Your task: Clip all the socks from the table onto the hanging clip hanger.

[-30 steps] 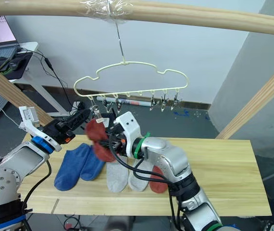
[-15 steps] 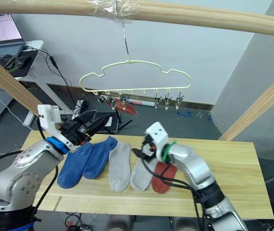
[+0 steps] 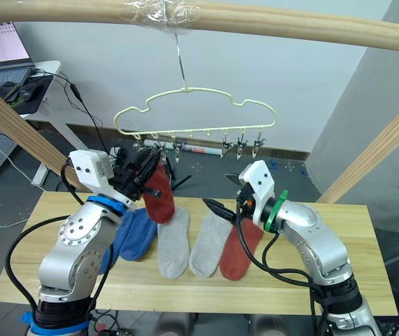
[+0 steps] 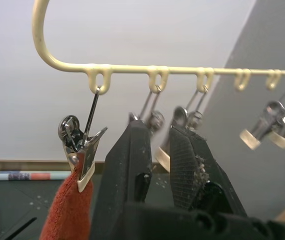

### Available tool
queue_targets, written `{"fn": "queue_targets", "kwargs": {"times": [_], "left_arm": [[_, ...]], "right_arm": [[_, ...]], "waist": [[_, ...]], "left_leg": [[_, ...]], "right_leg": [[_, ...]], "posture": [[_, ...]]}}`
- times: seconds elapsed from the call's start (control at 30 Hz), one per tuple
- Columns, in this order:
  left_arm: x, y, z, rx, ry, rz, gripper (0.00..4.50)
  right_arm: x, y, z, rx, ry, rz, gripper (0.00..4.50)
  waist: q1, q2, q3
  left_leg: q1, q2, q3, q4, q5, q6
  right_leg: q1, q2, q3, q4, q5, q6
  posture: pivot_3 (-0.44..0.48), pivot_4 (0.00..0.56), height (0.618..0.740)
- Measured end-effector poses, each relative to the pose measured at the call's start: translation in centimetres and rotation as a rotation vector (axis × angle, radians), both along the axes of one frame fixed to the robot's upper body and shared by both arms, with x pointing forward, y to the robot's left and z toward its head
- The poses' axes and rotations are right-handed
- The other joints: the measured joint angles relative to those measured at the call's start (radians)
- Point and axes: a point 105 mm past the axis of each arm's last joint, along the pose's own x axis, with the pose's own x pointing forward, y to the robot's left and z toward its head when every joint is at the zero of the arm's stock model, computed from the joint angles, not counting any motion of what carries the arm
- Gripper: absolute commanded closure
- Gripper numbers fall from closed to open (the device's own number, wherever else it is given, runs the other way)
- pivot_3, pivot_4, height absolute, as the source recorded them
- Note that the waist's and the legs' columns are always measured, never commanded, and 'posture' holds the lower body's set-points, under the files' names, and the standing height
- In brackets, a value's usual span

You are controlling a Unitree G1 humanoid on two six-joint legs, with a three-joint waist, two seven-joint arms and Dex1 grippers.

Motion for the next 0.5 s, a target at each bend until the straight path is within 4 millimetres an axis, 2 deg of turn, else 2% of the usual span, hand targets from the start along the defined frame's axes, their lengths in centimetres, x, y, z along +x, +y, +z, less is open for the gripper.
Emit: {"fn": "queue_targets", "kwargs": {"times": [0.23,0.37,0.47,0.5], "left_arm": [[0.8,0.2,-0.9,-0.001,0.031,0.008,3.57],[1.3,0.1,-1.0,-0.002,0.026,0.003,3.57],[1.4,0.1,-1.3,0.002,0.03,-0.004,3.0],[1.5,0.1,-1.3,0.006,0.026,-0.004,2.67]], "right_arm": [[0.2,0.3,1.9,0.006,-0.056,0.027,0.0],[0.5,0.4,1.8,0.01,-0.052,0.025,0.0],[0.6,0.4,1.8,0.013,-0.047,0.026,0.0],[0.6,0.5,1.8,0.014,-0.047,0.026,0.0]], "waist": [[0.001,0.0,0.0],[0.002,0.0,0.0],[0.002,0.0,0.0],[0.002,0.0,0.0]], "left_leg": [[0.0,0.0,0.0,0.0,0.0,0.0],[0.0,0.0,0.0,0.0,0.0,0.0],[0.0,0.0,0.0,0.0,0.0,0.0],[0.0,0.0,0.0,0.0,0.0,0.0]], "right_leg": [[0.0,0.0,-0.001,0.0,0.0,0.0],[0.0,0.0,-0.001,0.0,0.0,0.0],[0.0,0.0,-0.001,0.0,0.0,0.0],[0.0,0.0,-0.001,0.001,0.0,0.0]], "posture": [[0.095,0.254,0.74],[0.101,0.261,0.74],[0.098,0.261,0.74],[0.097,0.263,0.74]]}}
